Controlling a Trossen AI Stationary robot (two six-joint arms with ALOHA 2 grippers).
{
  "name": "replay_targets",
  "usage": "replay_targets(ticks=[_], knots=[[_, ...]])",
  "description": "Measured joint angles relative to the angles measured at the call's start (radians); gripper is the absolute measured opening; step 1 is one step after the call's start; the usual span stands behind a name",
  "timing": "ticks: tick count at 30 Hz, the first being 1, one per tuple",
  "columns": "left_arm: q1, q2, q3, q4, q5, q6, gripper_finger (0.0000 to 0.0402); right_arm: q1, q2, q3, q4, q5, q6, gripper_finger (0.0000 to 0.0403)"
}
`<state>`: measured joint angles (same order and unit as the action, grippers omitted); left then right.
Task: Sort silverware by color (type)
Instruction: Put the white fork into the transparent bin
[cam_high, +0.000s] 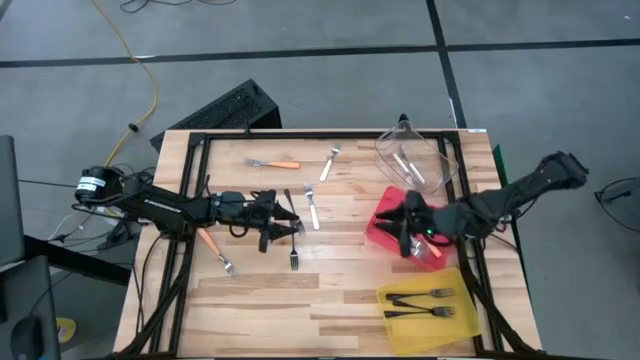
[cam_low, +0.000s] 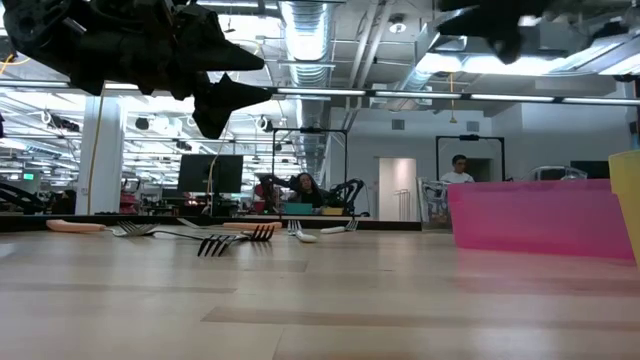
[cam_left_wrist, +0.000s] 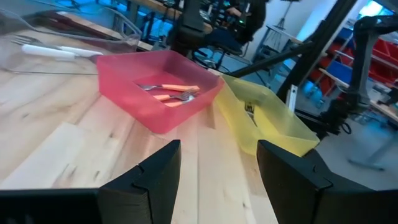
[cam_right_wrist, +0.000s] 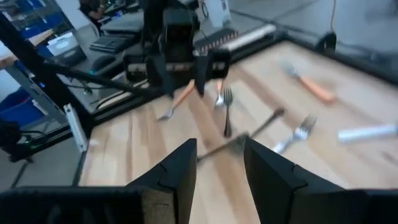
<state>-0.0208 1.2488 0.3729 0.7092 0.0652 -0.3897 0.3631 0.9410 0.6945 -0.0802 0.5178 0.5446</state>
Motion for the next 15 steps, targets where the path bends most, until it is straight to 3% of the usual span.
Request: replay_targets(ticks=[4, 15], knots=[[0.000, 0.000, 0.000, -0.003, 0.010, 0.000, 0.0195, -0.124, 0.072, 0.000, 0.109, -0.093, -0.127, 0.0157], [0.035, -0.037, 0.000, -0.073, 0.062, -0.017, 0.0195, -0.304, 0.353, 0.000, 0.372, -0.127, -0.307, 0.0165]])
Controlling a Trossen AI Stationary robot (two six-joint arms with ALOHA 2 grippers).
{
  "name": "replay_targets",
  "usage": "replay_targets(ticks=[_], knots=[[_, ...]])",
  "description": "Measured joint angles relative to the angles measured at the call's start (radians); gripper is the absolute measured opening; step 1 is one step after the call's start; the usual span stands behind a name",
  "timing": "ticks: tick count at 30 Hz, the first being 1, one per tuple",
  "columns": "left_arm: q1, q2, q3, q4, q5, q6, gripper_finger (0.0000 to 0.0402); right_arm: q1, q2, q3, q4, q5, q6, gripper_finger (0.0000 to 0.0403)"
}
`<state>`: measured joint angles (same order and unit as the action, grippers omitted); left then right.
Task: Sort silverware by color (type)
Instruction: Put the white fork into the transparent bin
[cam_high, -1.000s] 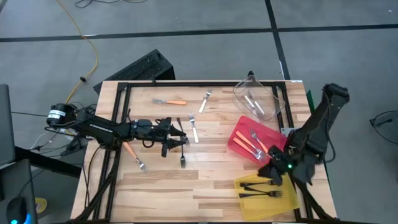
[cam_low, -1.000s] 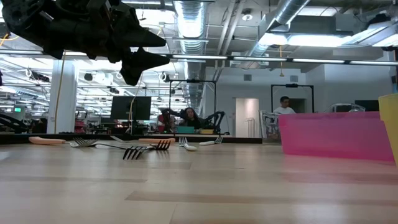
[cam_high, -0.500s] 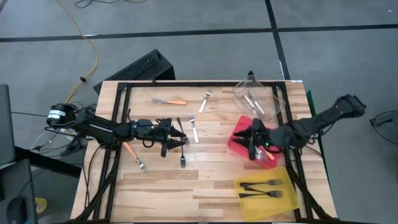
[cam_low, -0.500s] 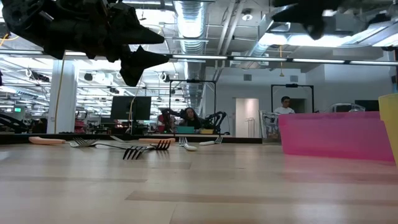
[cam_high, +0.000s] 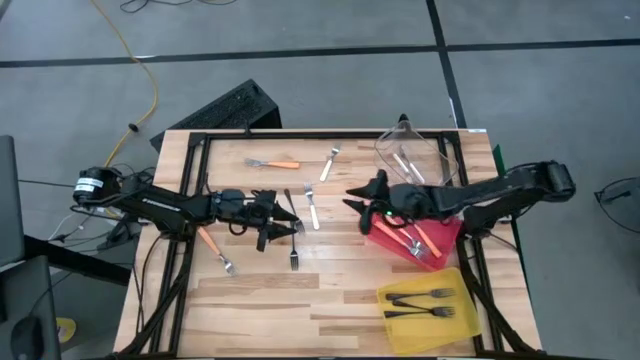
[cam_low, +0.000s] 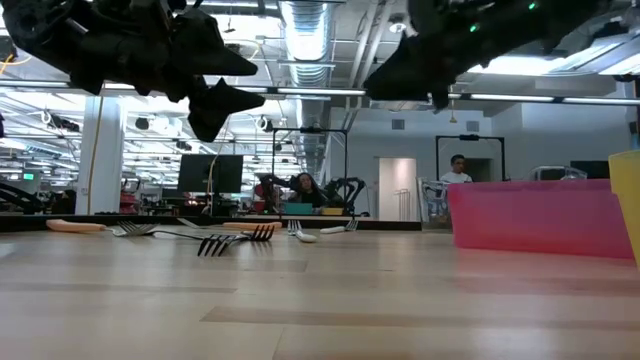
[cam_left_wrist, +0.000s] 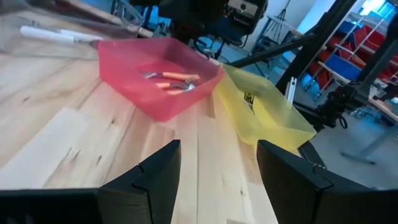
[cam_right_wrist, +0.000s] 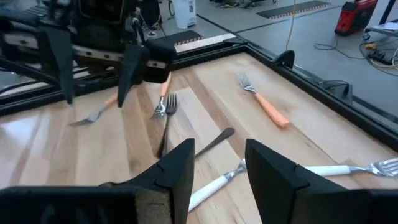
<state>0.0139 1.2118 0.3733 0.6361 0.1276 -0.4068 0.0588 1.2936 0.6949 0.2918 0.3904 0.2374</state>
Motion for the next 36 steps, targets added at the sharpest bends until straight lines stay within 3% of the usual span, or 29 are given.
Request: replay_targets(ticks=[5, 11, 16, 19, 23, 29, 36], knots=[[0.017, -0.082, 0.000, -0.119, -0.001, 0.009, 0.0195, -0.026, 0.114, 0.000, 0.092, 0.001, -0.003, 0.0185], [0.003, -0.192, 0.001, -0.336, 0.043, 0.252, 0.0195, -0.019, 0.257, 0.026, 0.139, 0.002, -0.001, 0.0211], [-0.006, -0.221, 0.000, -0.415, -0.068, 0.198, 0.0195, -0.021, 0.388, 0.145, 0.140, 0.006, 0.046, 0.0221], [-0.007, -0.222, 0.000, -0.423, -0.080, 0.159, 0.0195, -0.021, 0.485, 0.246, 0.061, 0.037, 0.018, 0.0221], [-0.014, -0.223, 0.000, -0.427, -0.082, 0.142, 0.0195, -0.021, 0.593, 0.422, -0.181, 0.100, 0.045, 0.0221], [-0.021, -0.223, 0.000, -0.442, -0.082, 0.140, 0.0195, -0.023, 0.726, 0.619, -0.402, 0.110, 0.118, 0.0221], [-0.022, -0.222, 0.000, -0.455, -0.084, 0.132, 0.0195, -0.042, 0.796, 0.658, -0.489, 0.134, 0.230, 0.0221]])
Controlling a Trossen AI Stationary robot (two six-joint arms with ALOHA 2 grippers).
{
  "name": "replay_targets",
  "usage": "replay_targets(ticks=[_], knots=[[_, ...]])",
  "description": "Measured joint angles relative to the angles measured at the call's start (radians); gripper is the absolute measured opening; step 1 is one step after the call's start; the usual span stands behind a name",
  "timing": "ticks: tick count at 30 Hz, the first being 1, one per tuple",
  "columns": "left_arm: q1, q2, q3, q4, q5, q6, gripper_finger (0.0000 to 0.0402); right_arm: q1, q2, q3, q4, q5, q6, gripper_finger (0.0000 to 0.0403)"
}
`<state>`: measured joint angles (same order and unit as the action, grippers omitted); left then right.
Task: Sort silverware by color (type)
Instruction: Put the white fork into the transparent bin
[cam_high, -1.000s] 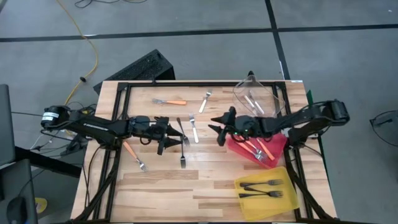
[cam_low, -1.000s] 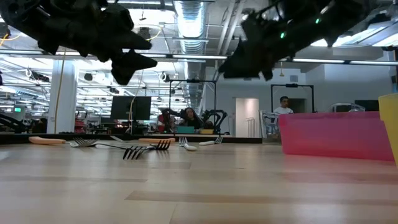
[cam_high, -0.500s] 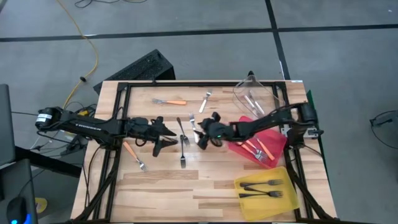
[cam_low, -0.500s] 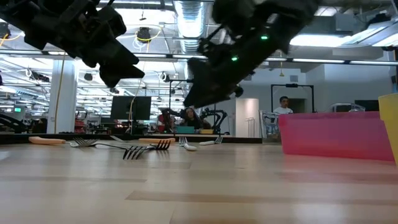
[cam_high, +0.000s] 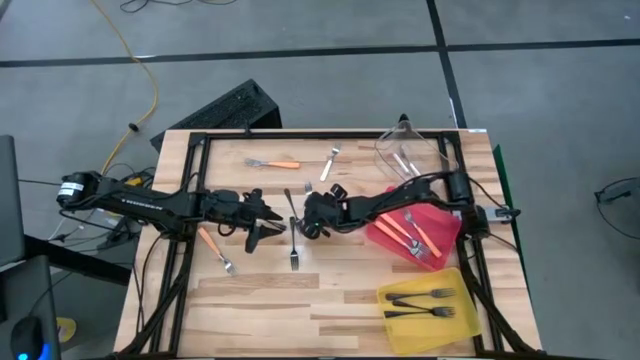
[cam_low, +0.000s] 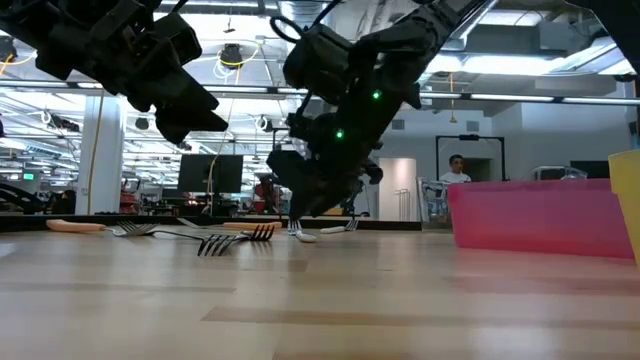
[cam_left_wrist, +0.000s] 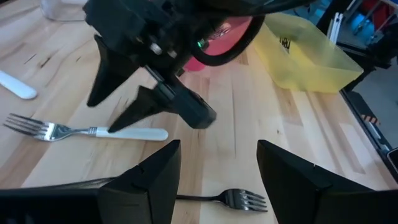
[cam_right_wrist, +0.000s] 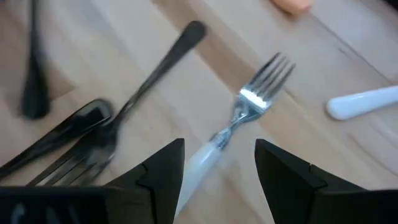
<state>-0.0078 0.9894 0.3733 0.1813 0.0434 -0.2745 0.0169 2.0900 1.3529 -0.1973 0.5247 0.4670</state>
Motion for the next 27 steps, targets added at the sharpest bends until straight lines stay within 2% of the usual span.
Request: replay_targets(ticks=[13, 23, 27], knots=[[-0.001, 0.000, 0.000, -0.003, -0.013, -0.001, 0.0195, -0.027, 0.011, 0.002, 0.007, -0.013, 0.034, 0.0221], [-0.001, 0.000, 0.000, 0.000, -0.030, -0.009, 0.0195, -0.020, 0.085, 0.006, 0.045, -0.061, 0.119, 0.0221], [-0.002, 0.000, 0.000, 0.000, -0.031, -0.010, 0.0195, -0.005, 0.087, 0.006, 0.026, -0.020, 0.132, 0.0205]])
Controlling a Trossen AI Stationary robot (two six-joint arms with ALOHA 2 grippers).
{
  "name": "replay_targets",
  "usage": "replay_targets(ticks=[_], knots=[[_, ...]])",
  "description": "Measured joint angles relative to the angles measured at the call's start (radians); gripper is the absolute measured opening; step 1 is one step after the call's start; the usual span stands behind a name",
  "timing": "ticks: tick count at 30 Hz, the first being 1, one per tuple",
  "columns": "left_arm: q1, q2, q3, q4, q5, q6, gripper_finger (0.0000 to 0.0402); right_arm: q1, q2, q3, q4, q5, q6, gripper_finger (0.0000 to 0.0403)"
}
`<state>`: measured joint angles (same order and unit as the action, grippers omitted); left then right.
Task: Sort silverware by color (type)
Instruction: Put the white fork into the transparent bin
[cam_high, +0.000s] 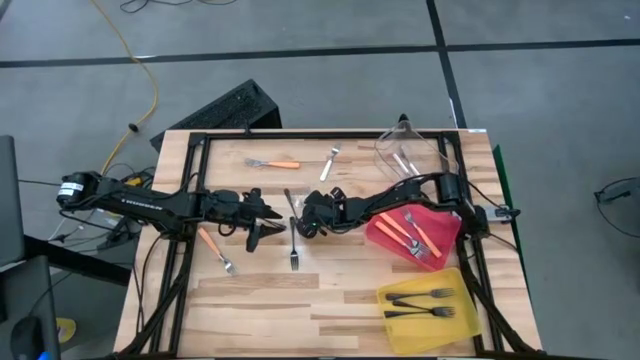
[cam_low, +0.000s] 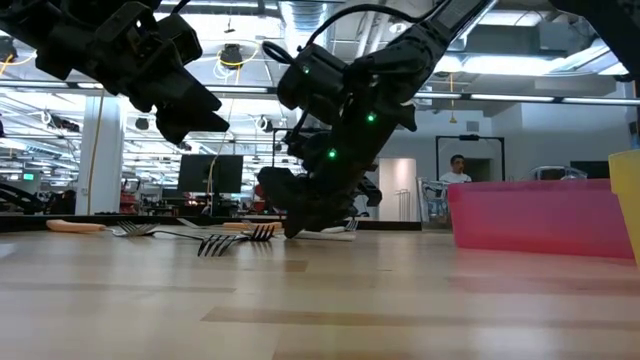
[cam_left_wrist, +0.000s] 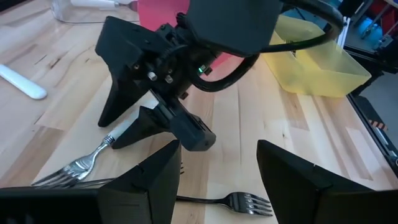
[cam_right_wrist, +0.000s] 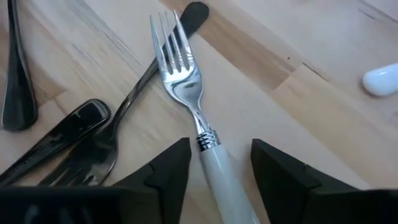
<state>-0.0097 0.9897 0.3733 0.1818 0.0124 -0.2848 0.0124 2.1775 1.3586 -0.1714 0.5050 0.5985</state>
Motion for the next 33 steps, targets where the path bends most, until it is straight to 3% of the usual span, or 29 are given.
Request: replay_targets(ticks=[12, 25, 33], knots=[[0.000, 0.000, 0.000, 0.000, -0.003, -0.008, 0.0195, 0.005, 0.000, -0.001, -0.027, -0.026, -0.034, 0.0071], [0.000, -0.005, 0.000, 0.018, -0.033, -0.038, 0.0195, 0.004, -0.001, -0.003, -0.020, -0.033, -0.078, 0.0070], [0.000, -0.106, 0.000, 0.014, -0.033, -0.046, 0.0195, -0.015, -0.046, -0.008, -0.027, -0.098, -0.121, 0.0071]])
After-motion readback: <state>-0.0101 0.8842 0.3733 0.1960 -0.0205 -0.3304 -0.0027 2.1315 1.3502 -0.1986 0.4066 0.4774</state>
